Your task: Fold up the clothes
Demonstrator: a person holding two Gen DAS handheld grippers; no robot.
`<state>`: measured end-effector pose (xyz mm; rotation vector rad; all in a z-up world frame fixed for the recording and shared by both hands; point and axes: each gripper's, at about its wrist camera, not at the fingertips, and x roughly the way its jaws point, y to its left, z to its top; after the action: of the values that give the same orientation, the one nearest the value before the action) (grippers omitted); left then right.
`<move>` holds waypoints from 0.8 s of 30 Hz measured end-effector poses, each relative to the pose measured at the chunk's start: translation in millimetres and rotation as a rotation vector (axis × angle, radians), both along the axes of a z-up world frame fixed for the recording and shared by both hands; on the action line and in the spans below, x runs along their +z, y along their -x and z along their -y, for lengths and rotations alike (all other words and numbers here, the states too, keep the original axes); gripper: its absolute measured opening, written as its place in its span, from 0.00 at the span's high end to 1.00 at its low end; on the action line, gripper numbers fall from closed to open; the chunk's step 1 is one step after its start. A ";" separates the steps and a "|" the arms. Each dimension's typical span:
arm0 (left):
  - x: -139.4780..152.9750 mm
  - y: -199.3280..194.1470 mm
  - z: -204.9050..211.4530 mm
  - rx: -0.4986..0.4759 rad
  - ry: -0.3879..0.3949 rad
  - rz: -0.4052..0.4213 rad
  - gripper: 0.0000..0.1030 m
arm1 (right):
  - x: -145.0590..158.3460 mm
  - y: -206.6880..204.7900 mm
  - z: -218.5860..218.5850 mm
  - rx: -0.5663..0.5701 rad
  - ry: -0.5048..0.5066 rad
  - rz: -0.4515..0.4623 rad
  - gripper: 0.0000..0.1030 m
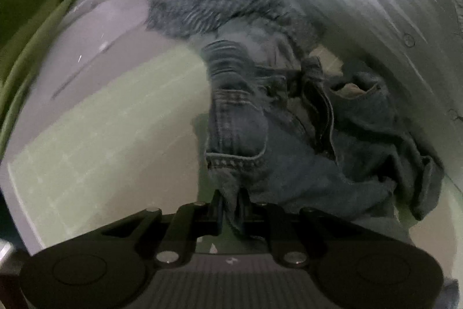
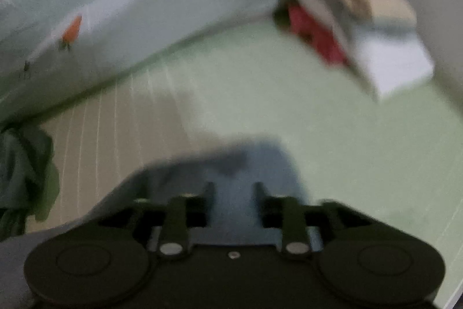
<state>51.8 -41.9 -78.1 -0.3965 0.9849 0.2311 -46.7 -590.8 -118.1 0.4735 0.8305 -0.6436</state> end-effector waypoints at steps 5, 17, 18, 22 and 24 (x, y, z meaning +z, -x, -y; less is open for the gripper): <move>-4.3 10.3 -1.9 0.010 0.026 -0.002 0.89 | -9.5 -25.5 4.8 0.006 -0.113 0.035 0.28; -28.8 -17.3 -15.0 0.117 0.073 -0.094 0.52 | -36.9 -95.6 11.2 -0.118 -0.273 -0.010 0.21; -30.7 -19.9 -14.9 0.119 0.076 -0.100 0.51 | -38.8 -99.1 12.4 -0.125 -0.265 -0.032 0.26; -38.4 -30.3 -14.5 0.127 0.091 -0.123 0.51 | -38.9 -111.4 11.4 -0.107 -0.198 -0.088 0.57; -40.3 -36.4 -13.3 0.111 0.086 -0.128 0.47 | -37.4 -114.0 14.7 -0.104 -0.191 -0.086 0.84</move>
<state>88.1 -28.6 -118.5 -0.5205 1.1027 0.3188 67.3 -605.5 -155.5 0.6694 0.9586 -0.6868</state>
